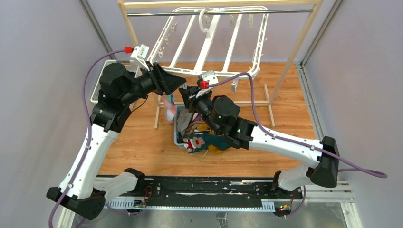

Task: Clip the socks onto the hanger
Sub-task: Open the clamp at the hanger.

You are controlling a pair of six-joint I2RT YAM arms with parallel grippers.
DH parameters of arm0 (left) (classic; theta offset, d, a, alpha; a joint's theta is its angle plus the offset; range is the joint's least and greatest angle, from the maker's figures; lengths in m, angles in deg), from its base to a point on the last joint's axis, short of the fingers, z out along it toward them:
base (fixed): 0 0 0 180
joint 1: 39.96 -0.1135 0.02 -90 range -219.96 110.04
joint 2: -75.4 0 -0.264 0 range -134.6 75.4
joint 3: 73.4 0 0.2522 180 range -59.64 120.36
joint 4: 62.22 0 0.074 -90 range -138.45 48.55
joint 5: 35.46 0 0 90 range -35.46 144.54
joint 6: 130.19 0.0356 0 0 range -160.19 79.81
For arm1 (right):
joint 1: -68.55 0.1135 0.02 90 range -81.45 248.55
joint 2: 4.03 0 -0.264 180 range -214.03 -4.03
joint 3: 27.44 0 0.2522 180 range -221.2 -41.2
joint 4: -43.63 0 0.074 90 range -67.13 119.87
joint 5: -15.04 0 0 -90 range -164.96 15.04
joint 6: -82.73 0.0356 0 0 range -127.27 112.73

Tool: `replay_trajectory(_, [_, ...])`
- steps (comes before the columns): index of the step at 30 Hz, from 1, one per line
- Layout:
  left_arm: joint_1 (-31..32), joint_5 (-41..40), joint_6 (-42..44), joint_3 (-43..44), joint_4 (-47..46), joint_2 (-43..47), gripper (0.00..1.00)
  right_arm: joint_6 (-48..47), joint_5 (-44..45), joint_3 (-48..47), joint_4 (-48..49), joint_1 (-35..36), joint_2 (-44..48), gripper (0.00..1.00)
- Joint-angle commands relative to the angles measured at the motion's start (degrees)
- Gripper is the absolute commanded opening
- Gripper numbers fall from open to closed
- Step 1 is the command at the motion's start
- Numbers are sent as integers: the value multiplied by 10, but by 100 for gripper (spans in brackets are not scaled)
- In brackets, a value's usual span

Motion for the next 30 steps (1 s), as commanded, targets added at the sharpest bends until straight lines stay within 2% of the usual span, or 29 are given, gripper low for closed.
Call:
replay_trajectory(1, [1, -31, 1, -8, -43, 13, 52, 16, -31, -9, -32, 9, -14, 0])
replay_trajectory(13, [2, -34, 18, -28, -36, 14, 53, 24, -37, -27, -42, 9, -31, 0])
replay_trajectory(22, [2, -67, 29, -13, -44, 14, 47, 26, -37, -25, -45, 9, -28, 0])
replay_trajectory(27, [2, -69, 28, -16, -47, 13, 20, 28, -37, -27, -51, 9, -27, 7])
replay_trajectory(30, [2, -57, 25, -13, -42, 11, 12, 27, -34, -20, -50, 9, -19, 24])
